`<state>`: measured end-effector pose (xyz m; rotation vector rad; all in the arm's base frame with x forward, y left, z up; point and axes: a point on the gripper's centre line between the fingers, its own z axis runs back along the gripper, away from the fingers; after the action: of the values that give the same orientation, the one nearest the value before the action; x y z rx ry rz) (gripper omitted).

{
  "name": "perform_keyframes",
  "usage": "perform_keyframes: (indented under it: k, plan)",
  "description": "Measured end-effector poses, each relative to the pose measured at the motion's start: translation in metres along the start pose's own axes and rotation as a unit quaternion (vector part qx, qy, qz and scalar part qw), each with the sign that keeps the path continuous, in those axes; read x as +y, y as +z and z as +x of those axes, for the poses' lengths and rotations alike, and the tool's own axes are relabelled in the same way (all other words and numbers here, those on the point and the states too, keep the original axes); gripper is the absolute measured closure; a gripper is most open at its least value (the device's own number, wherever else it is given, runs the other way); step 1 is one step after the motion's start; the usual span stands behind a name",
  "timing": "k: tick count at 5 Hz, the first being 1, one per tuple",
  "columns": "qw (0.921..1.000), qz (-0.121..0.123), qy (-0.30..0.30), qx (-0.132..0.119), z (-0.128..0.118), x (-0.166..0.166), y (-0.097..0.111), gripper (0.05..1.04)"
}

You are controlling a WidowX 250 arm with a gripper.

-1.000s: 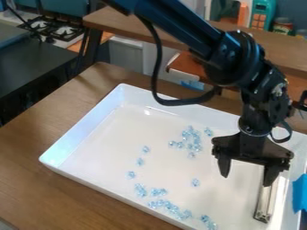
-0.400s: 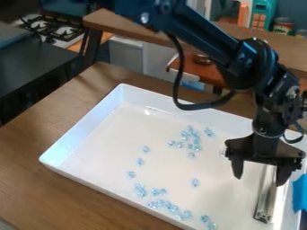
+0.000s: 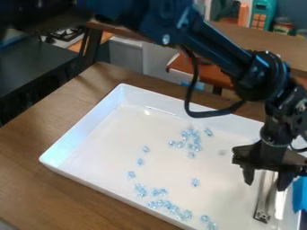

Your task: Sweep into pile

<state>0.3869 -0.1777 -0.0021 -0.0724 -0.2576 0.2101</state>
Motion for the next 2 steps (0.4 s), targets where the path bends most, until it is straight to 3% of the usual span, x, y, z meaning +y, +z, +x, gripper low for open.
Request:
perform_keyframes:
  k: [1,2]
  plan:
    - [1.0000,0.001,-0.005,-0.006,0.0005,-0.0015,-0.0007,0.694]
    - [0.9999,0.001,-0.009,-0.013,0.0023,-0.0017,-0.0009,0.749]
